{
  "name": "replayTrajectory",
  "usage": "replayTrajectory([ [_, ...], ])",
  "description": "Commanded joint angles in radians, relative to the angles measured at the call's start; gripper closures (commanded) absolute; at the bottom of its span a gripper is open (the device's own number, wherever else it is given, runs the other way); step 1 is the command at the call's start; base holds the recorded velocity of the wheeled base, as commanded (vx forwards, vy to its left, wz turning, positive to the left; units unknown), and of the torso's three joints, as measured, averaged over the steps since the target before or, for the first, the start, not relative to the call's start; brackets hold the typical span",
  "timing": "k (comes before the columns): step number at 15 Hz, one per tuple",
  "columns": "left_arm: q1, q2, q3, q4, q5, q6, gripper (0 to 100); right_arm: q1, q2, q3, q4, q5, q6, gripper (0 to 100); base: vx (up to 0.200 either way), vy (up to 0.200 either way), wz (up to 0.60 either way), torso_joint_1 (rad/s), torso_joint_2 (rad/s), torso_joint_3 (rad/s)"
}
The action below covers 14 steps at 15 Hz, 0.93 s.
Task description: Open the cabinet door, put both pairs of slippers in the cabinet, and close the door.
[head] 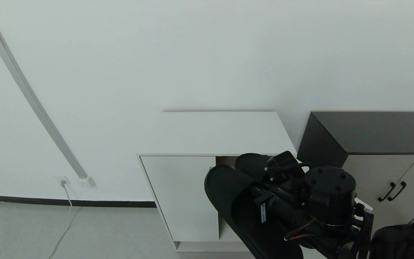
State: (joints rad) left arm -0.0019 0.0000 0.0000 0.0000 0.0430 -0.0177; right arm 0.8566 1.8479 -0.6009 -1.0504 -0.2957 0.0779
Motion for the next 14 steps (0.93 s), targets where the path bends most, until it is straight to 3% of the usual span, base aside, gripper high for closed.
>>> replayTrajectory([
  [1, 0.000, 0.000, 0.000, 0.000, 0.002, -0.001, 100, -0.005, 0.011, 0.007, -0.002, 0.000, 0.000, 100, 0.000, 0.000, 0.00, -0.149, 0.33, 0.173],
  [14, 0.000, 0.000, 0.000, 0.000, 0.000, -0.001, 100, -0.001, 0.013, 0.007, -0.002, 0.001, 0.000, 100, 0.000, 0.000, 0.00, -0.159, 0.36, 0.198],
])
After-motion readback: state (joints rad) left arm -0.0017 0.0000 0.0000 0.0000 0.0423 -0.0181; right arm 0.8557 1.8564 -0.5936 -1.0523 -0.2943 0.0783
